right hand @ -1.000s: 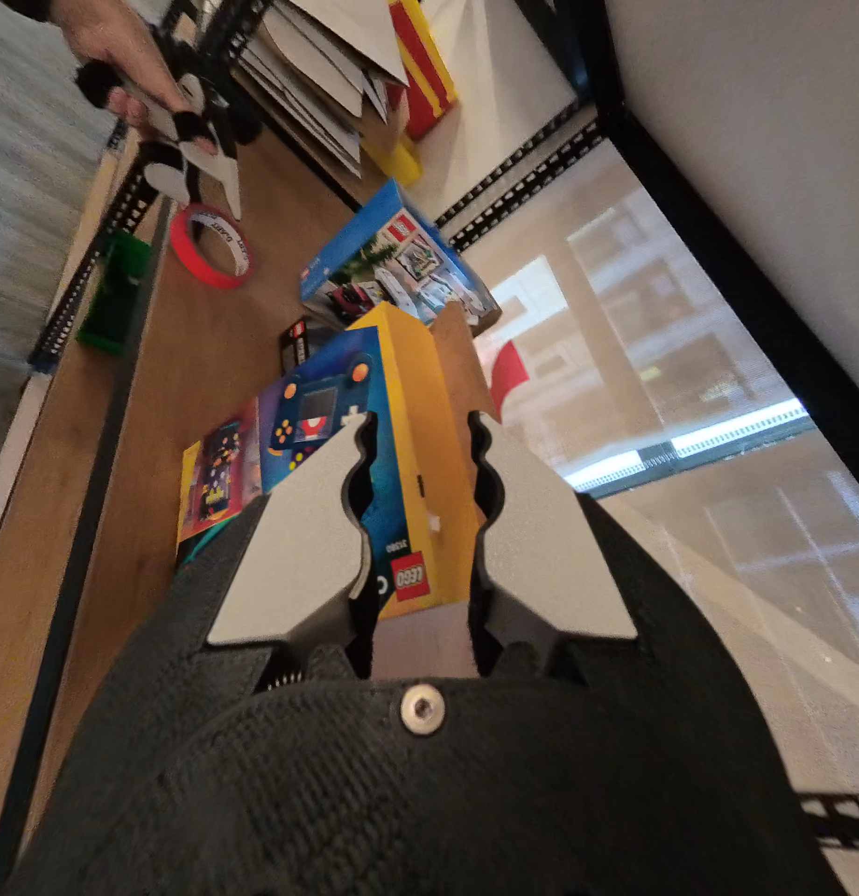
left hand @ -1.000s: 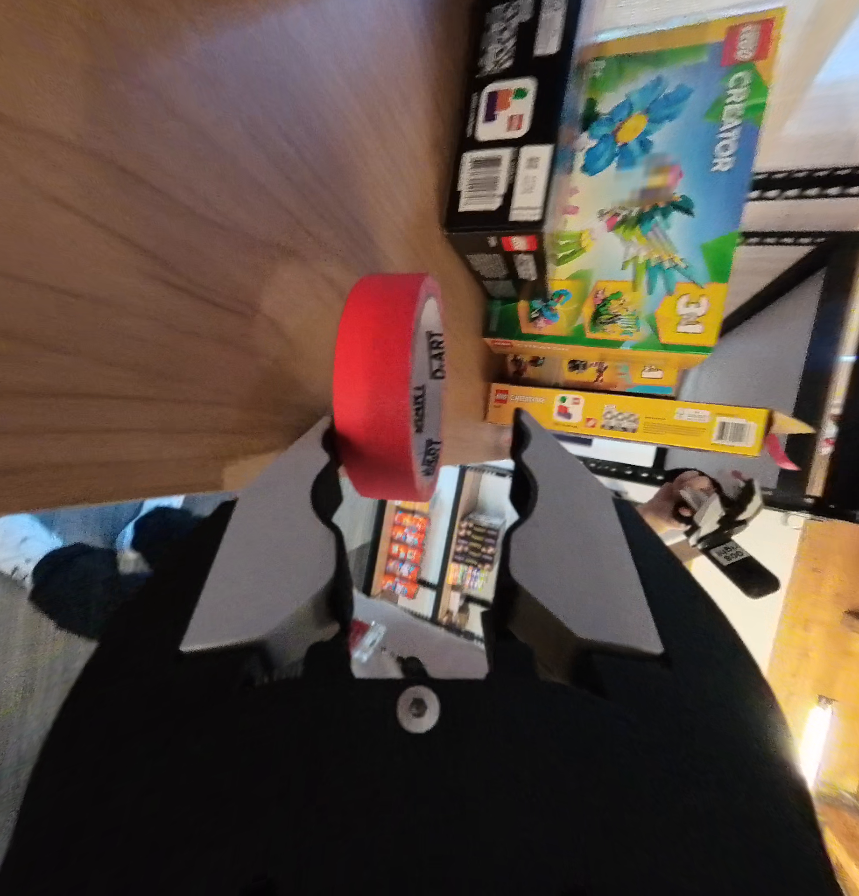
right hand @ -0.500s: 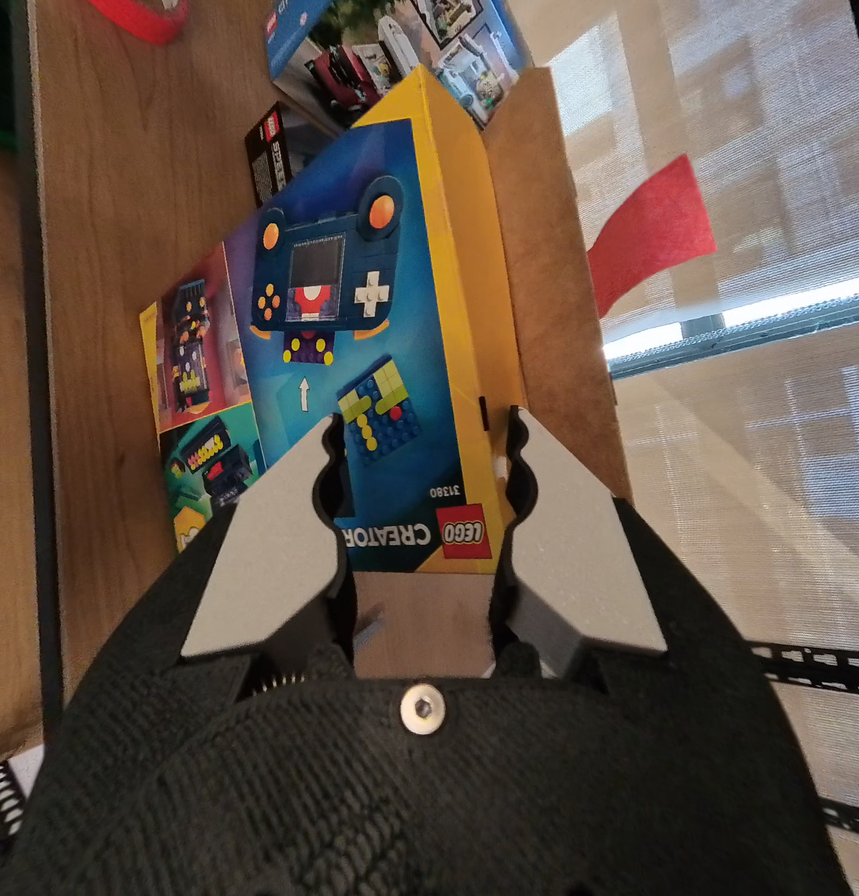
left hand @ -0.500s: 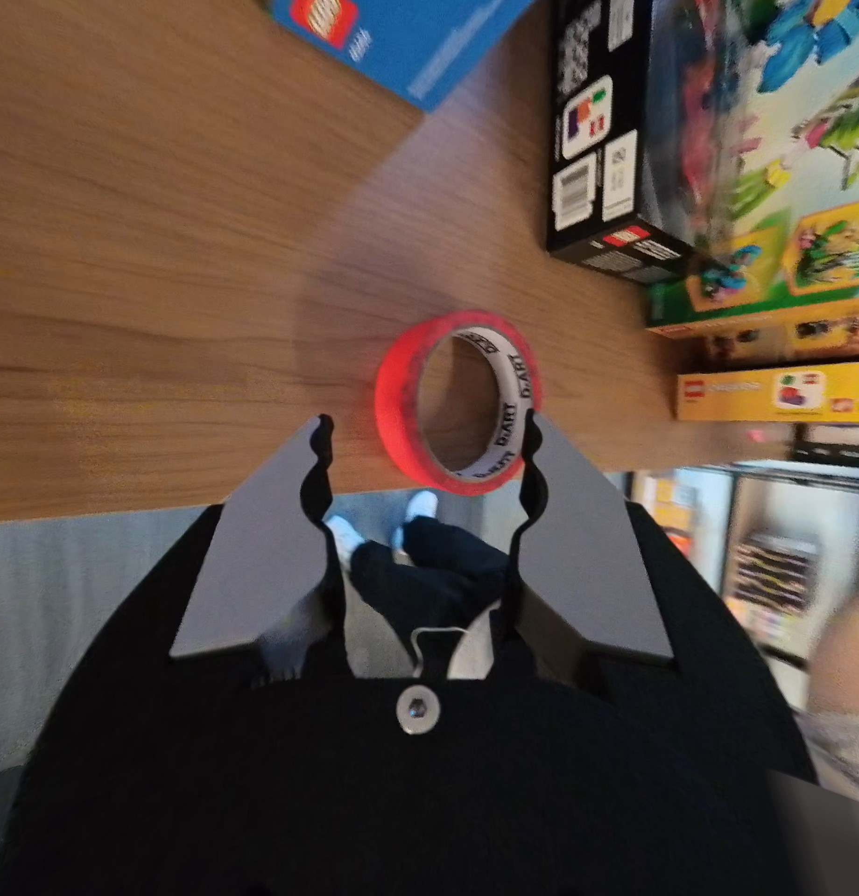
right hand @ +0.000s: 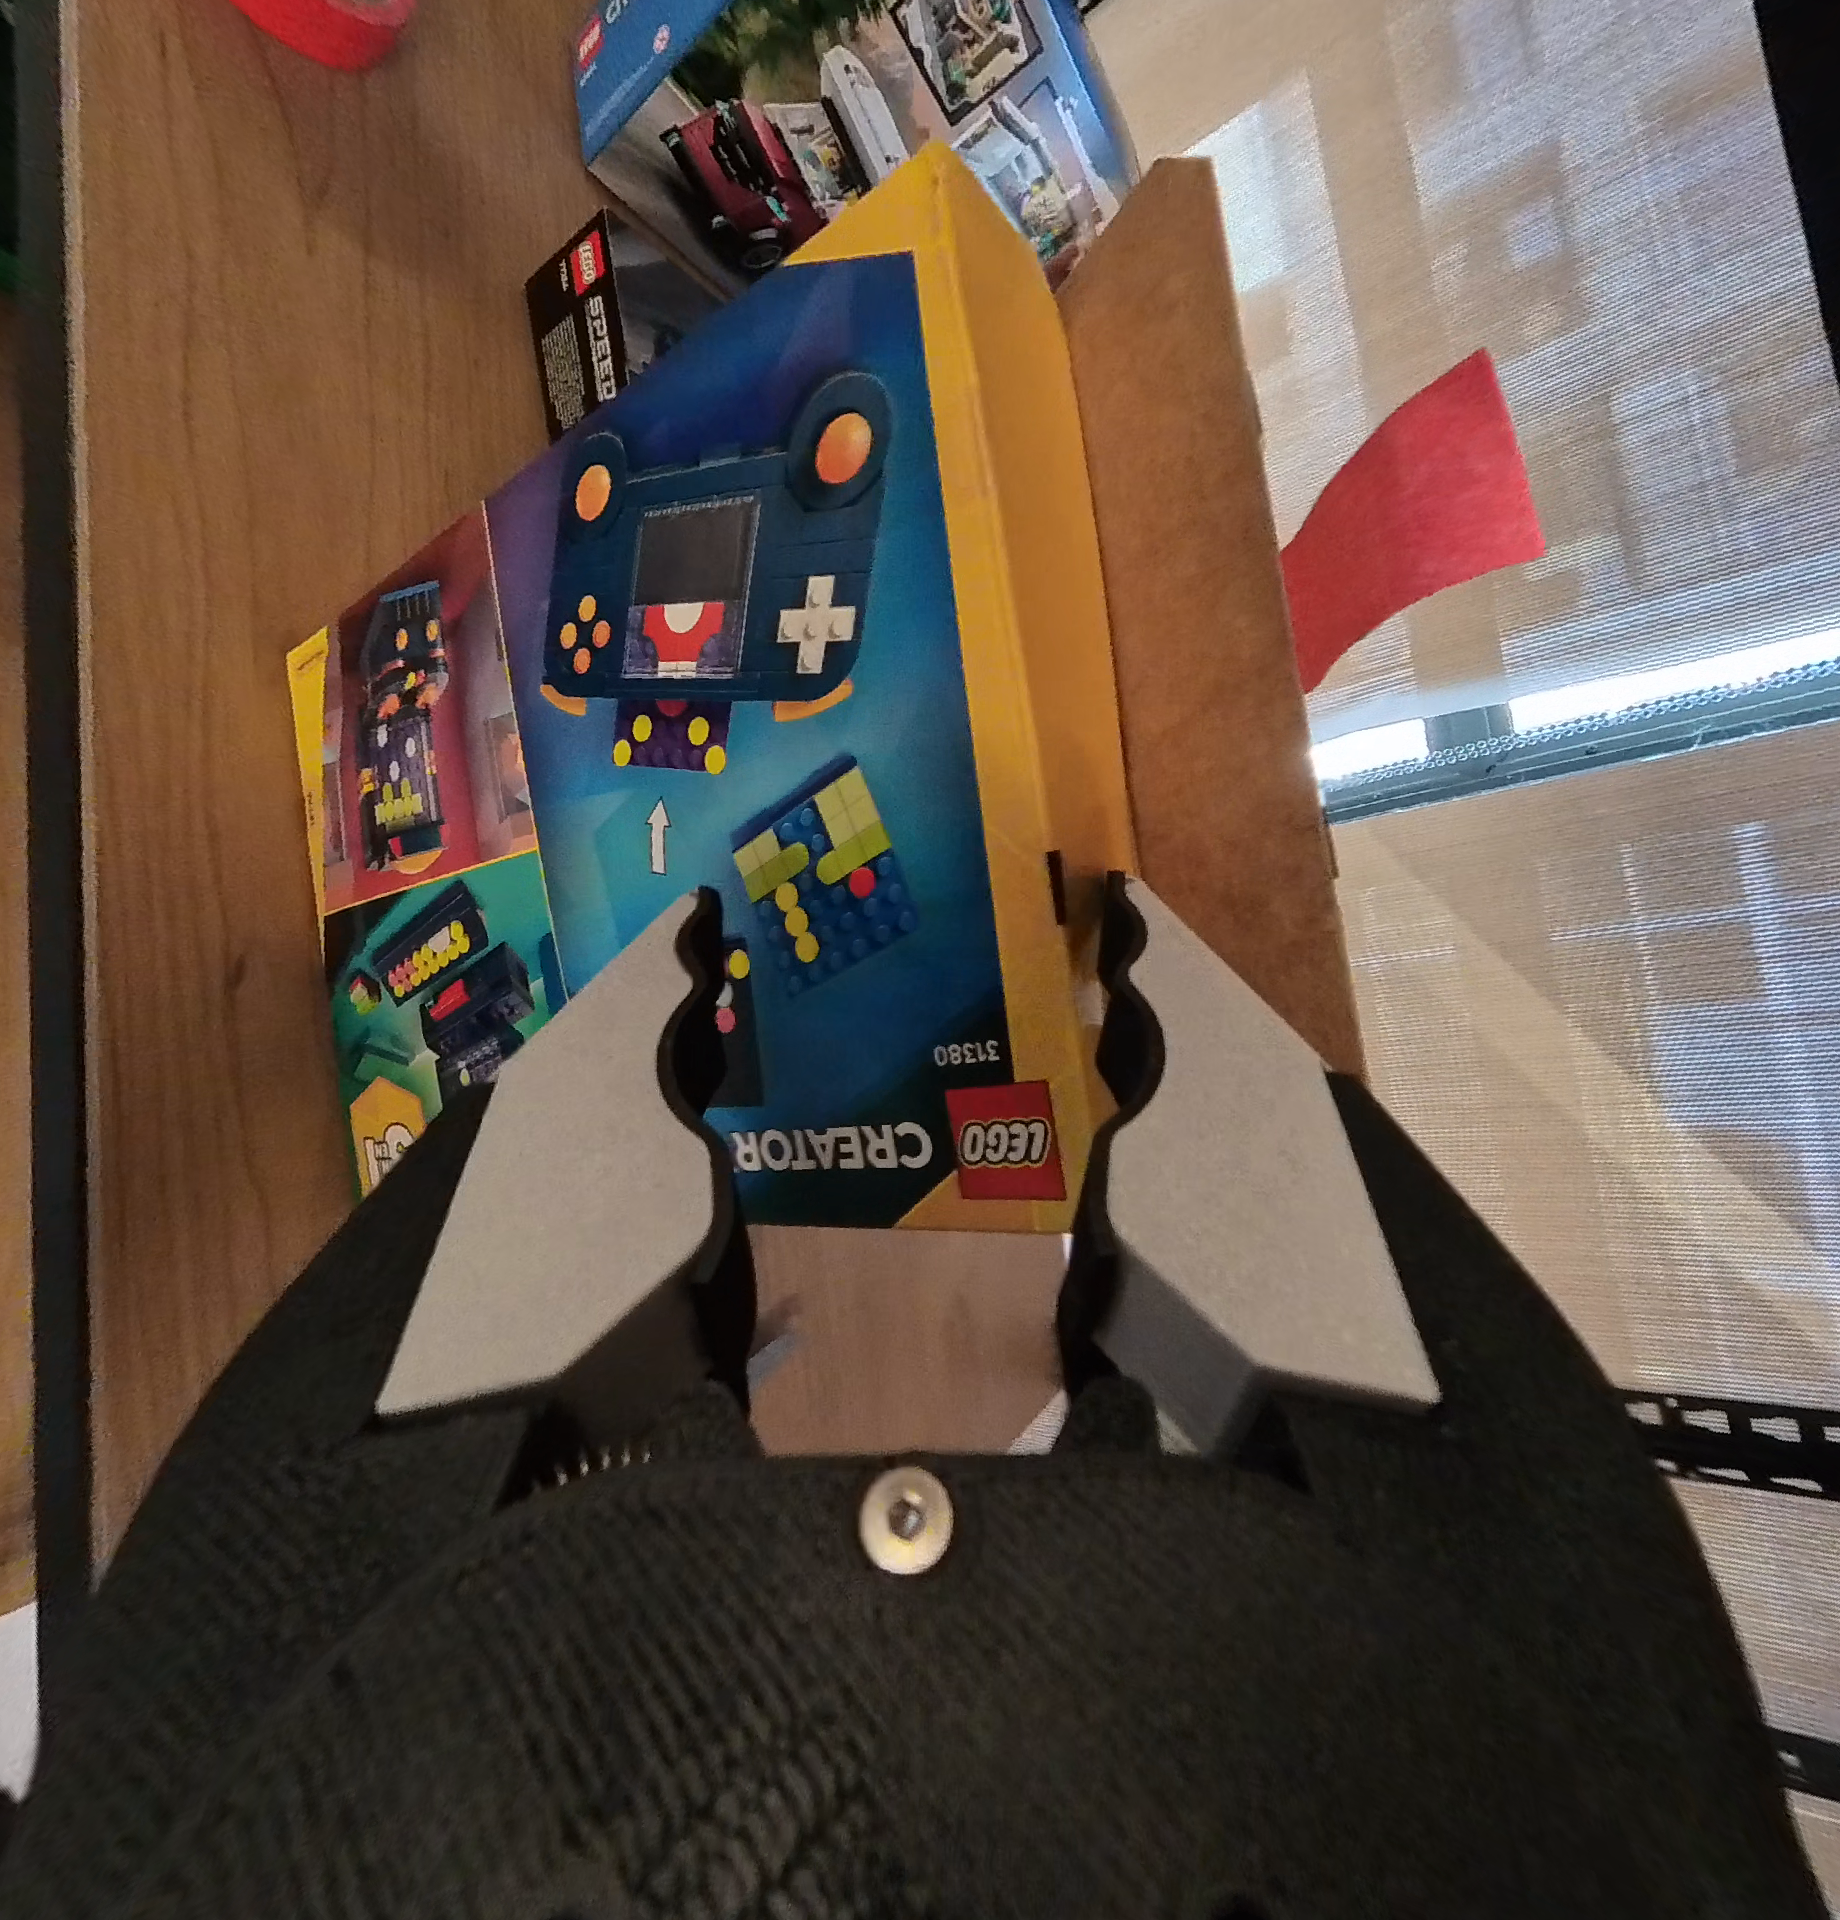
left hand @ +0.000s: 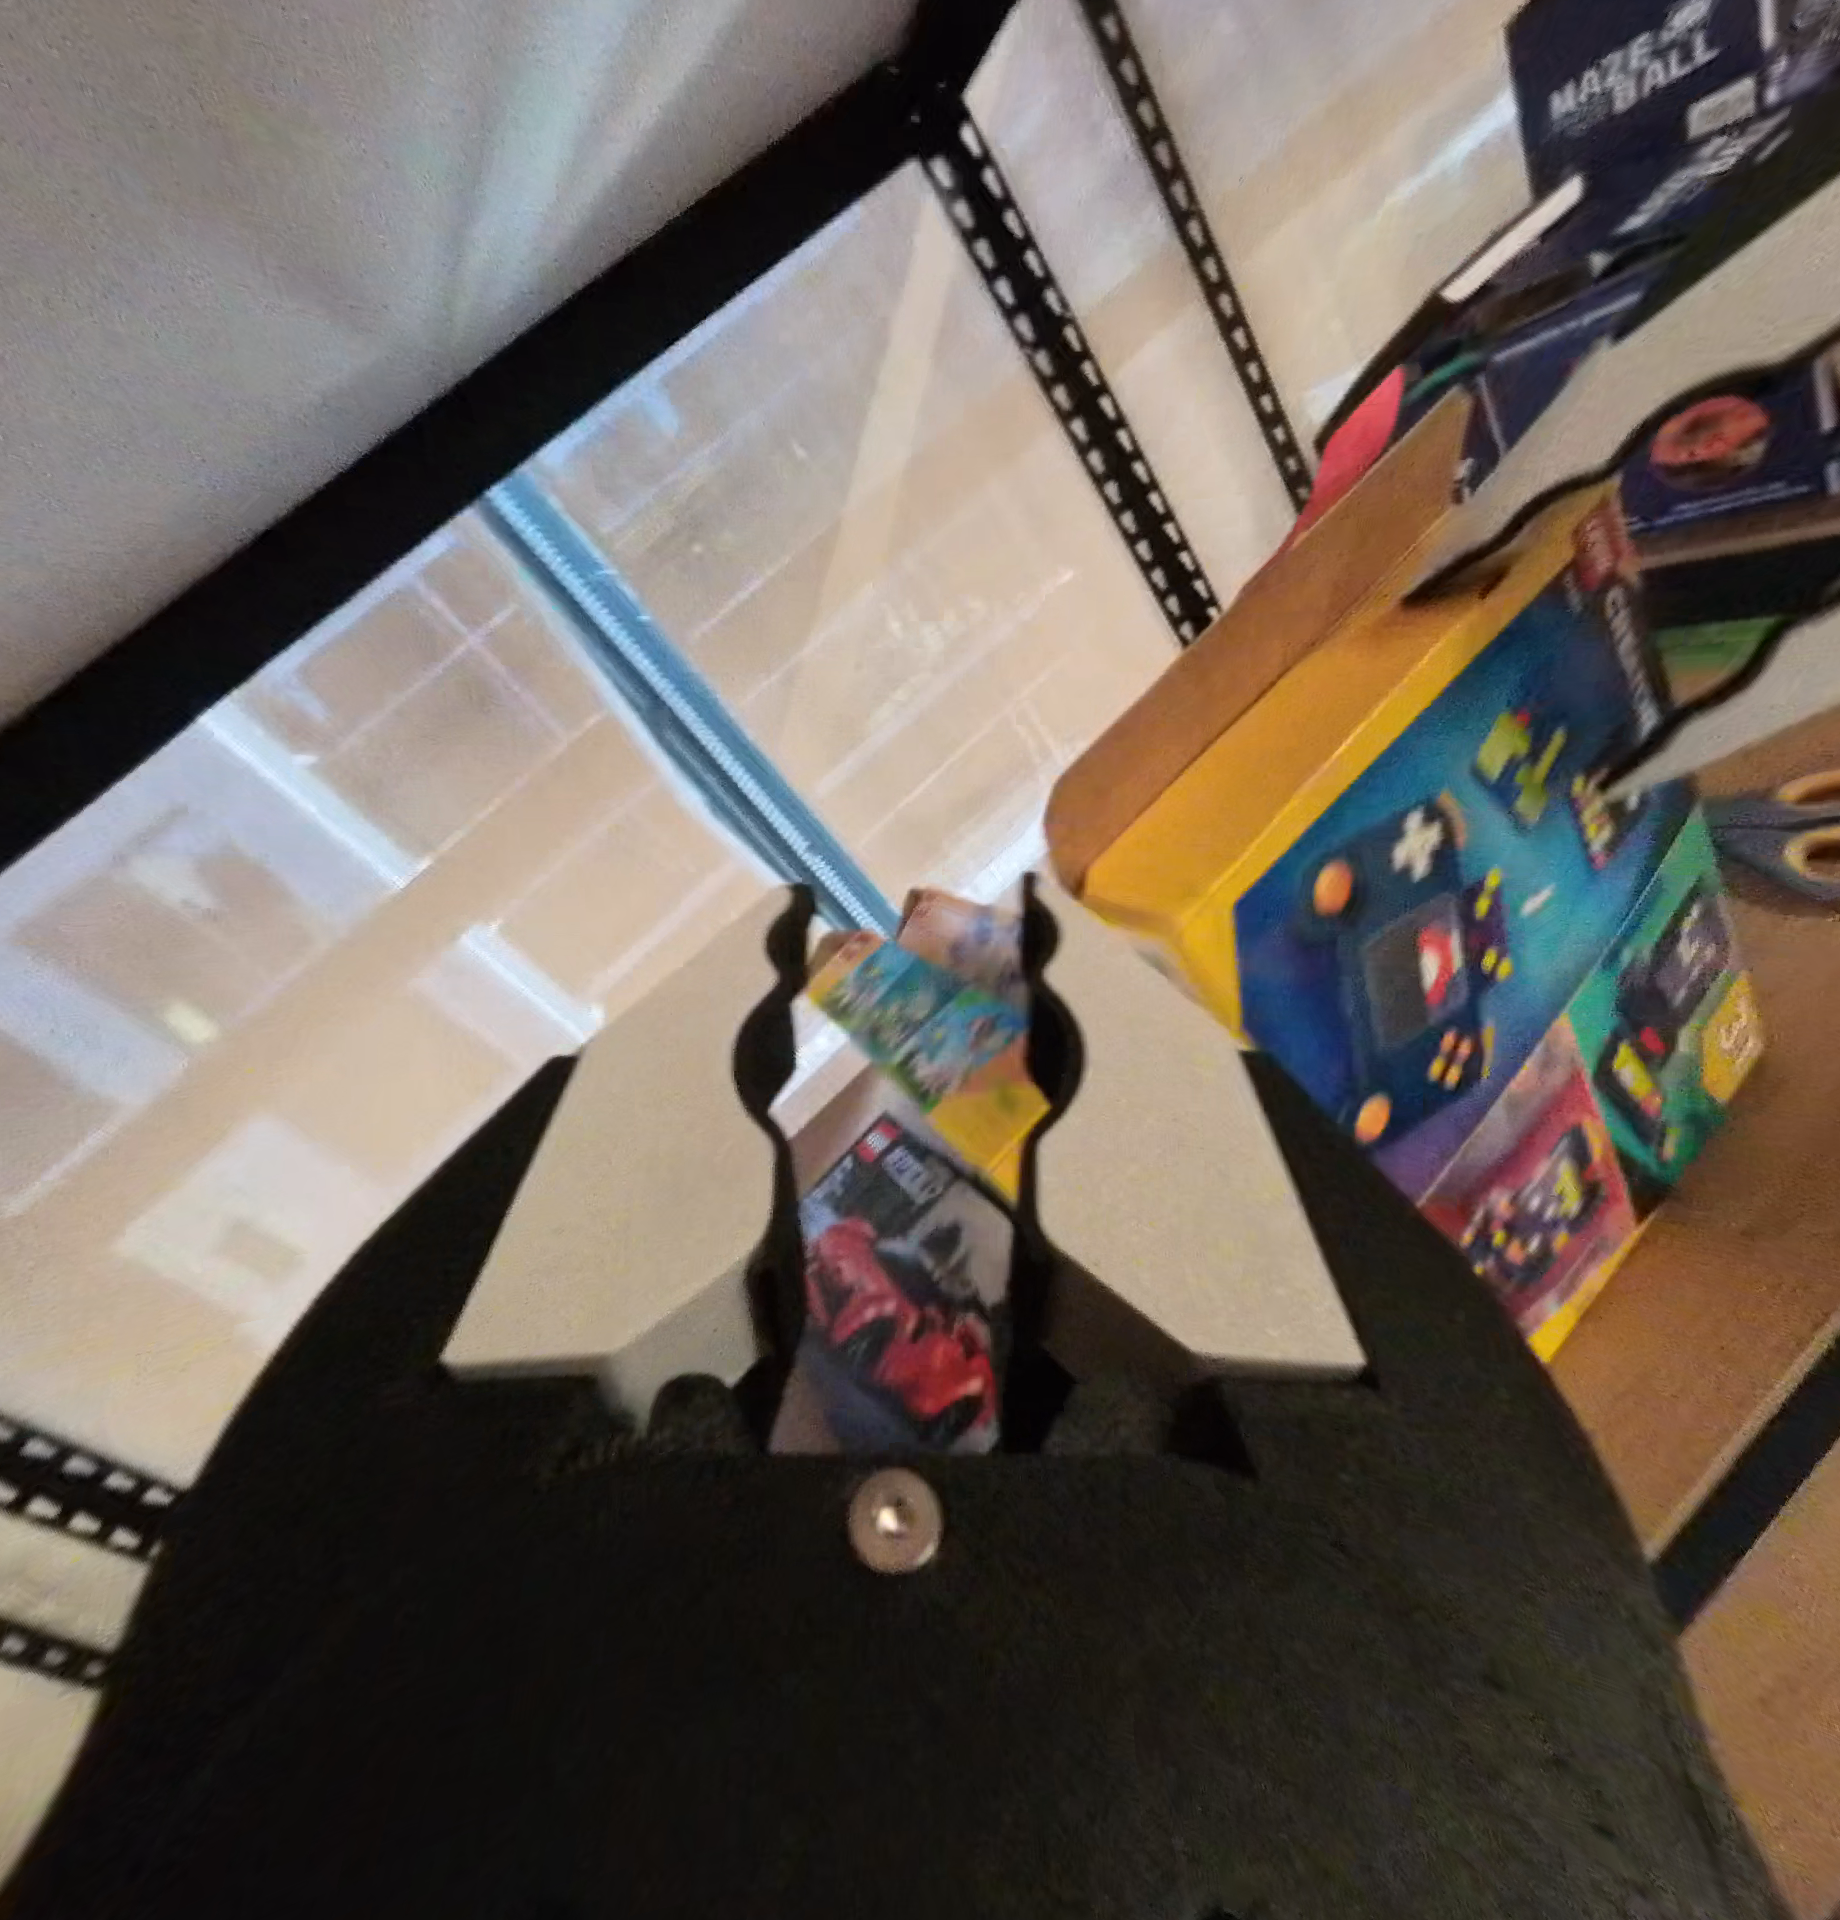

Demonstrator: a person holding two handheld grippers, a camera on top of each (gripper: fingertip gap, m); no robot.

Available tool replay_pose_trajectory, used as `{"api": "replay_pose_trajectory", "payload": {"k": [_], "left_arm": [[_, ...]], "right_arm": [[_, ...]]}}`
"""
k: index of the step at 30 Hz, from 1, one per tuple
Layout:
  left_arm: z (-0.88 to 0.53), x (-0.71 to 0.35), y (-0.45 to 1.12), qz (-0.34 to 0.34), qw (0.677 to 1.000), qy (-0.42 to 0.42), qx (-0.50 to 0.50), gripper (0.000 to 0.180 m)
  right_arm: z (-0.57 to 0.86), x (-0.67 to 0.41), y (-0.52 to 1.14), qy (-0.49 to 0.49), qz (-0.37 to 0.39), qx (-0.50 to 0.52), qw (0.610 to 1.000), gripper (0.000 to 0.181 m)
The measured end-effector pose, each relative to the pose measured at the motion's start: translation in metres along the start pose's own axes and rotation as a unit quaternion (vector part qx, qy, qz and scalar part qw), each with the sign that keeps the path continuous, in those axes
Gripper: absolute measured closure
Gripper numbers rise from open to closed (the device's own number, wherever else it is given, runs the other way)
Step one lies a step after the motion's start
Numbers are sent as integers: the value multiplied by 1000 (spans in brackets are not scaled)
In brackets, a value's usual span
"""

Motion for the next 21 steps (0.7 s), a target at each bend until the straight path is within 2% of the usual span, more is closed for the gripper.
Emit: {"api": "replay_pose_trajectory", "payload": {"k": [2, 9, 15, 21], "left_arm": [[13, -11, 32, -25, 1000, -4, 14, 115], [38, -3, 96, -62, 991, -16, 116, 98], [46, 2, 103, -78, 985, -43, 151, 112], [52, 6, 101, -63, 988, -55, 133, 122]], "right_arm": [[-2, 0, -1, -8, 3, 4, 1000, 107], [-7, -1, -4, -24, 11, 9, 1000, 106], [-6, 1, -2, -44, 2, -4, 999, 106], [-6, 4, -1, -56, 1, -5, 998, 108]]}}
Point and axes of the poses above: each gripper's, where its closed fingertips meet, y out along the fingers, x out of its underside, z = x × y across the jaws, the point moved 7 cm from there along -y, back along the fingers, and after that the axes turned 6 degrees about z, right-handed, at the moved point
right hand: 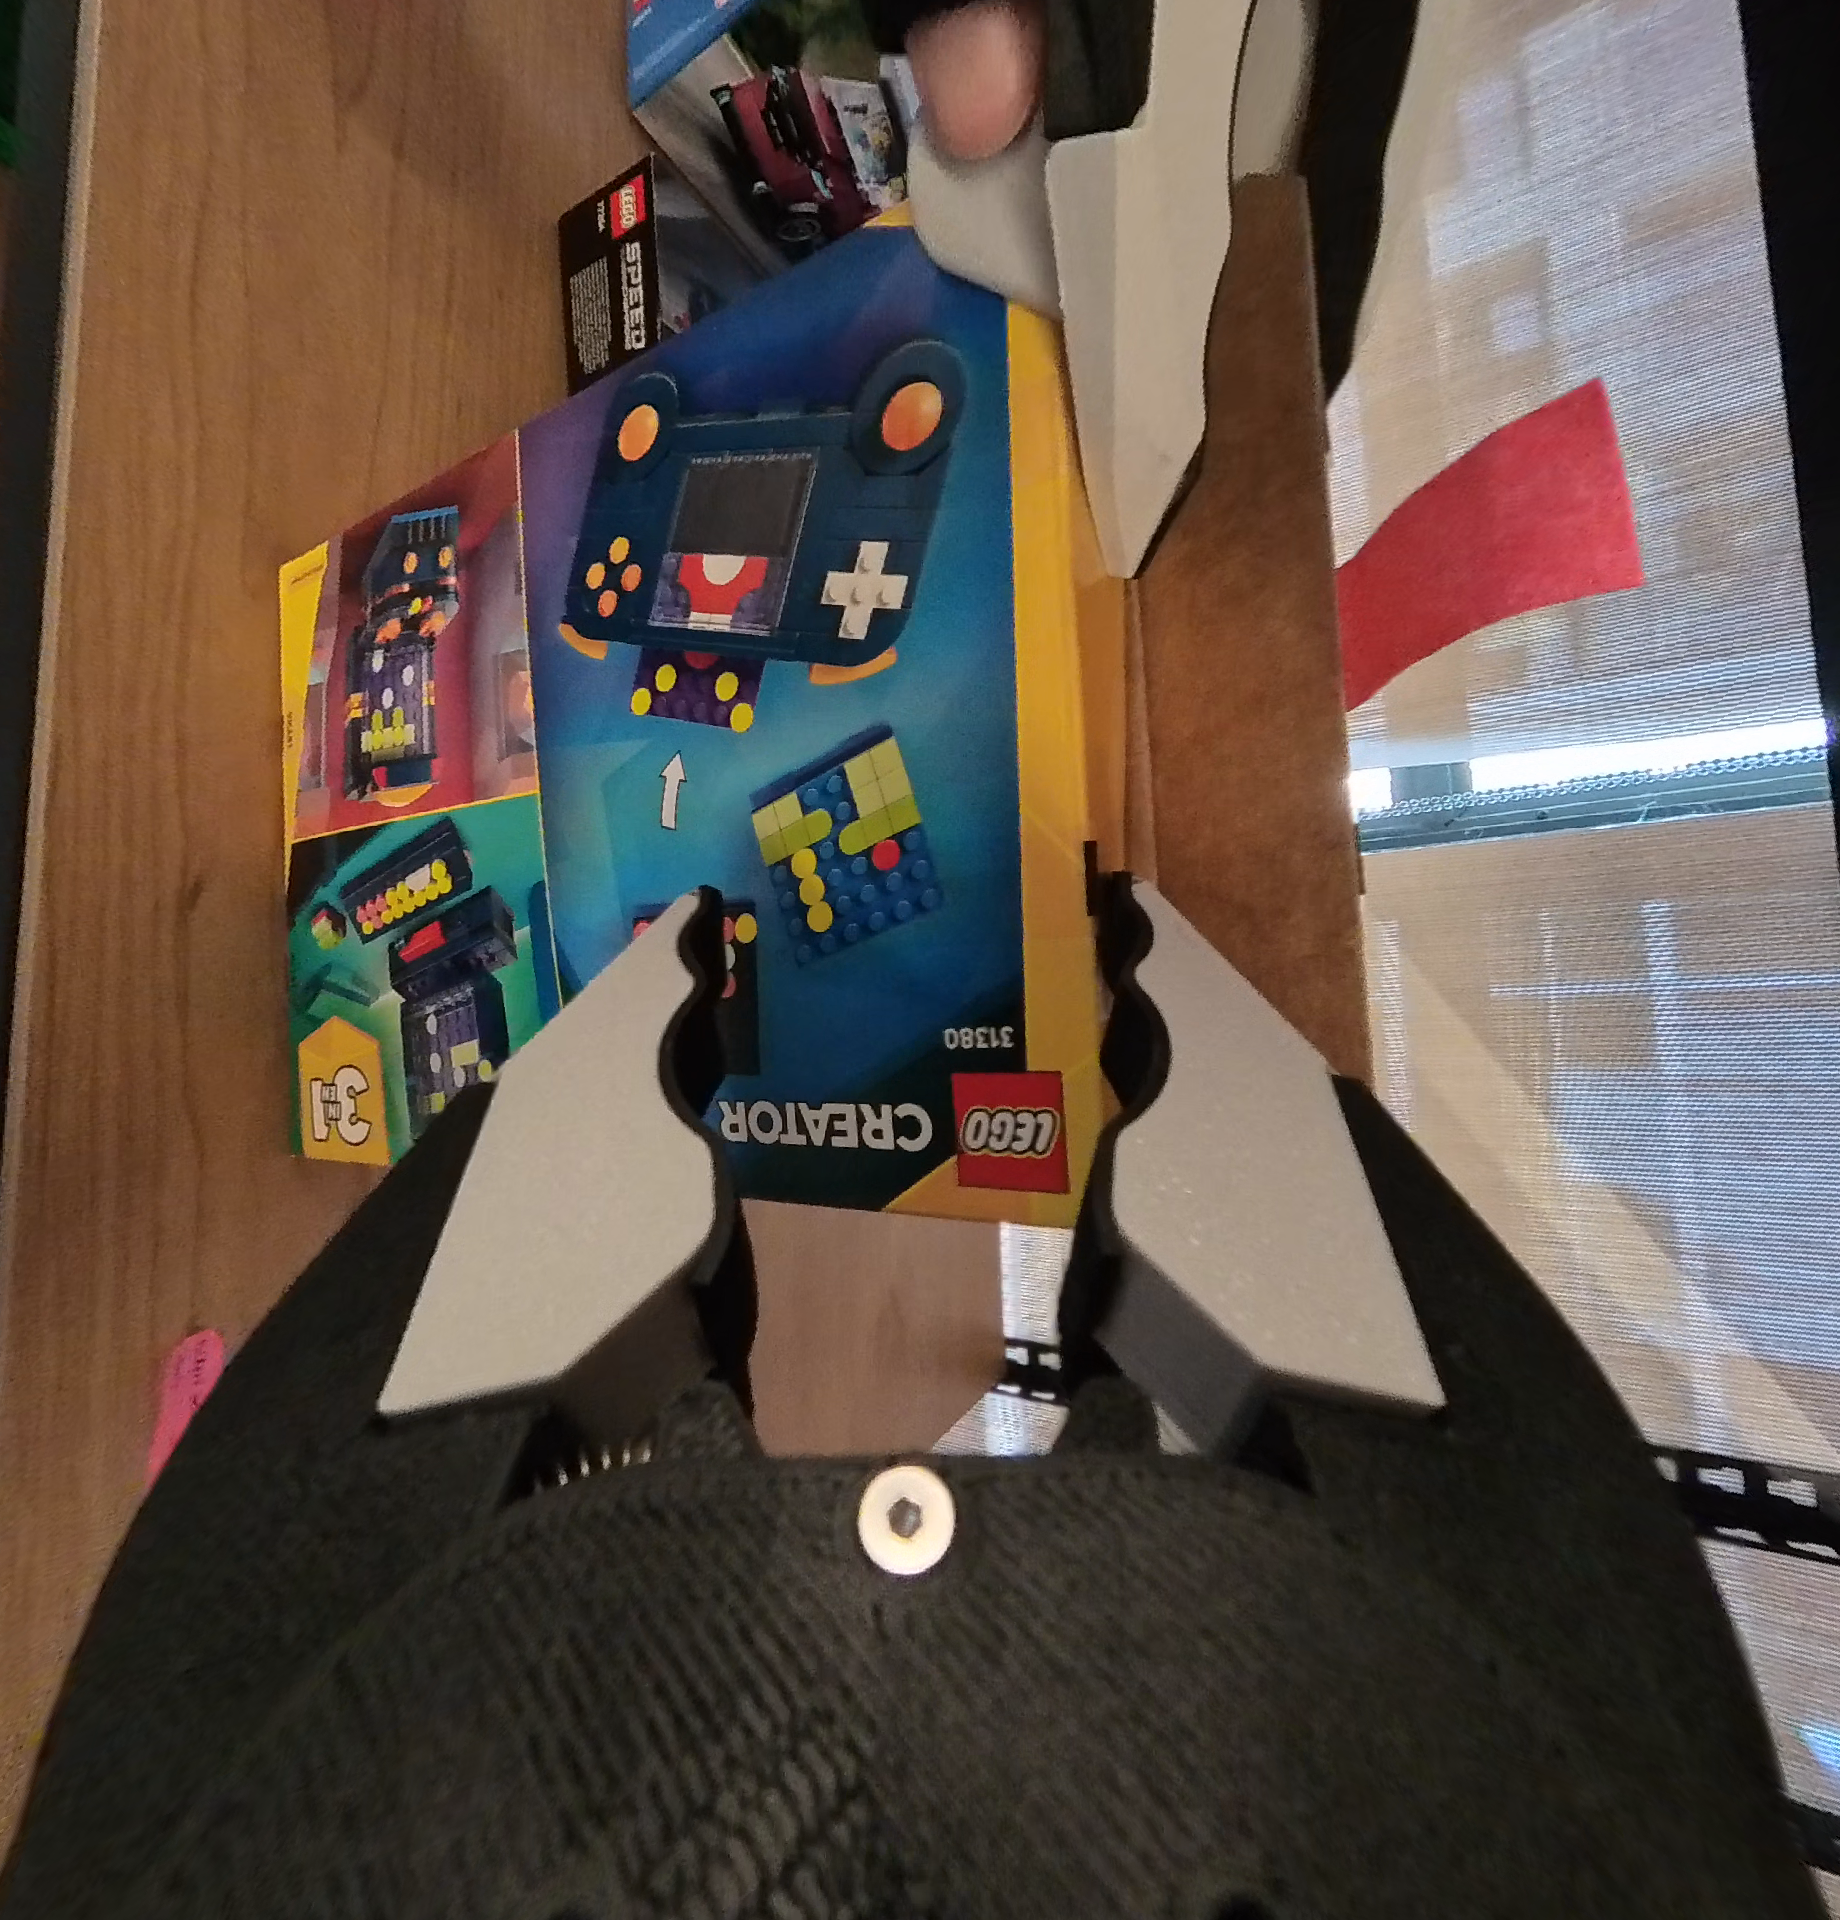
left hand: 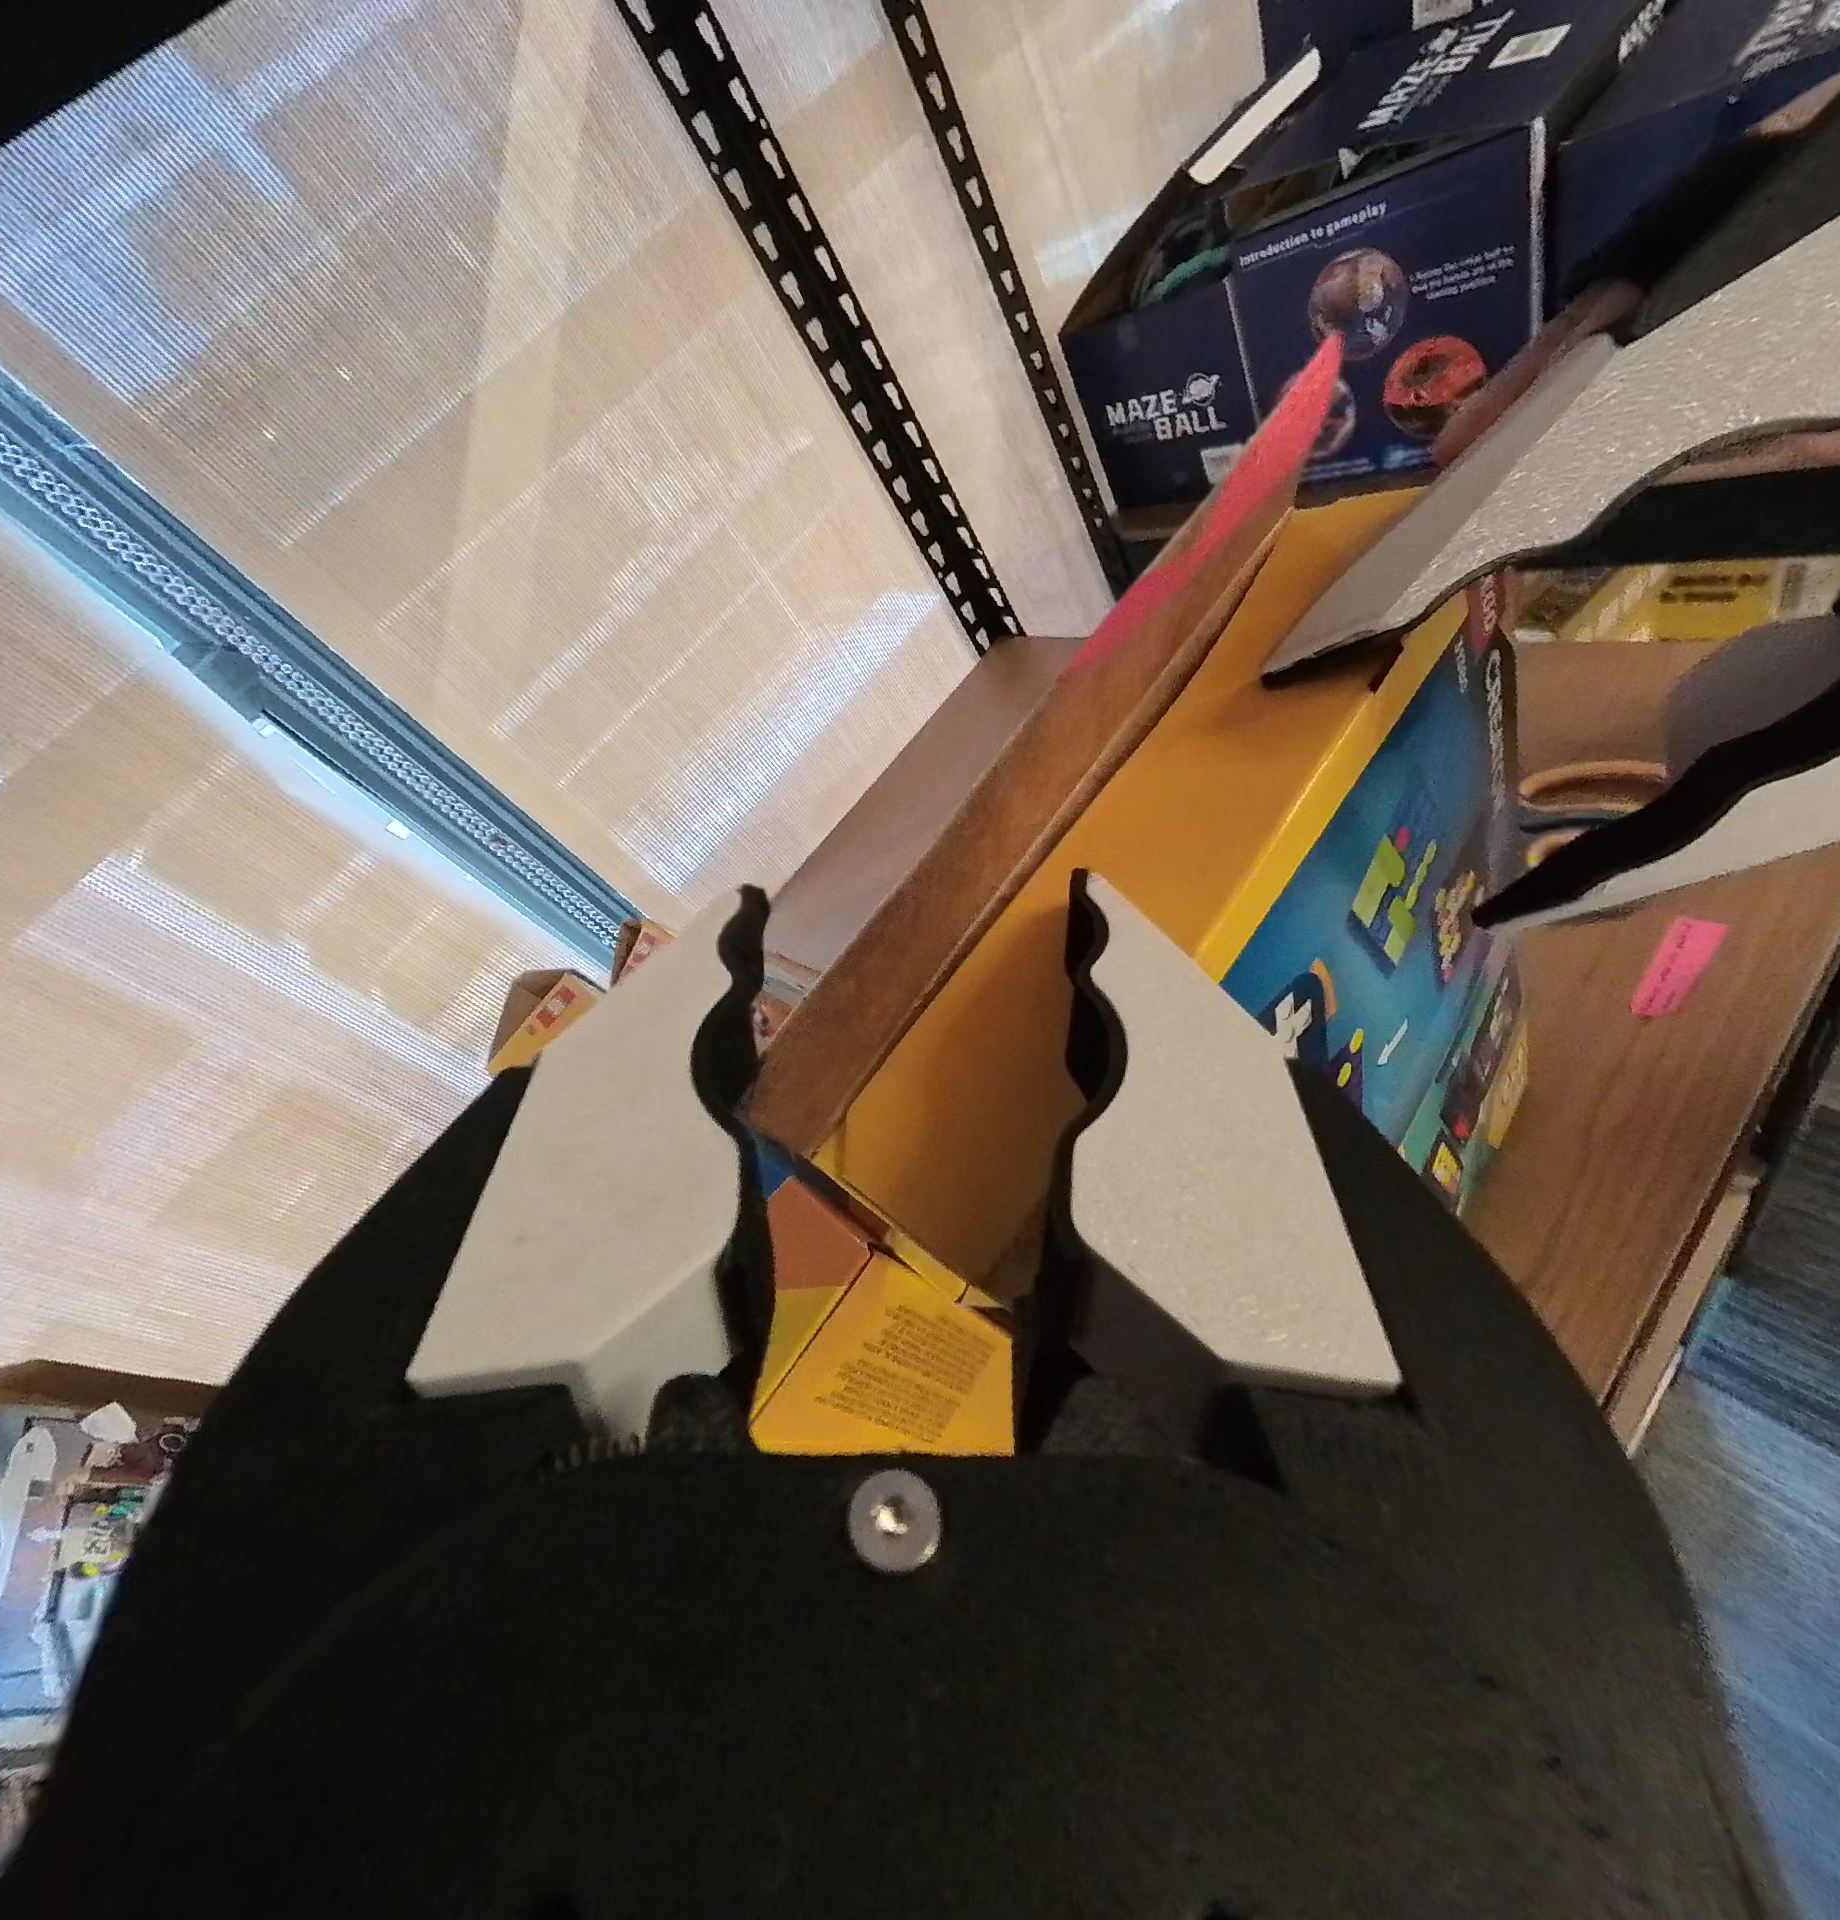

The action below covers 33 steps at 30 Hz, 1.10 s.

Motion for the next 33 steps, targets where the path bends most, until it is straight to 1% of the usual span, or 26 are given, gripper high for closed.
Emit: {"api": "replay_pose_trajectory", "payload": {"k": [4, 9, 11, 12, 15, 17, 18, 20, 22, 25, 27, 29, 33], "left_arm": [[2, 3, -2, 11, 1000, -17, -7, 126], [9, -1, -8, 28, 999, 21, -7, 135], [11, -3, -12, 31, 999, 16, 21, 142], [10, -5, -14, 35, 999, 6, 36, 142], [3, -21, -26, 59, 993, -41, 95, 151], [-4, -32, -31, 63, 987, -60, 133, 146], [-5, -33, -33, 44, 985, -55, 155, 139], [-5, -30, -31, -20, 986, -7, 163, 123], [2, -26, -27, -64, 984, 59, 158, 120], [16, -29, -21, -73, 978, 120, 157, 123], [23, -28, -16, -84, 973, 144, 157, 131], [25, -26, -12, -95, 971, 150, 159, 139], [27, -23, -12, -100, 970, 148, 162, 146]], "right_arm": [[-1, 0, -1, -2, 0, 1, 1000, 108], [-1, -2, -3, 4, 8, 1, 1000, 109], [-2, -2, -3, -1, 13, 6, 1000, 109], [-2, -2, -4, -3, 15, 7, 1000, 109], [-1, -2, -4, 3, 17, 3, 1000, 109], [0, -2, -3, 4, 16, 2, 1000, 109], [0, -1, -3, 4, 15, 3, 1000, 109], [1, -1, -2, 4, 16, 4, 1000, 110], [1, 0, -2, 1, 17, 7, 1000, 110], [0, 0, -2, -4, 19, 14, 1000, 110], [0, 0, -2, -3, 22, 16, 1000, 110], [0, 0, -2, -2, 25, 18, 1000, 110], [0, 1, -2, -8, 28, 27, 999, 111]]}}
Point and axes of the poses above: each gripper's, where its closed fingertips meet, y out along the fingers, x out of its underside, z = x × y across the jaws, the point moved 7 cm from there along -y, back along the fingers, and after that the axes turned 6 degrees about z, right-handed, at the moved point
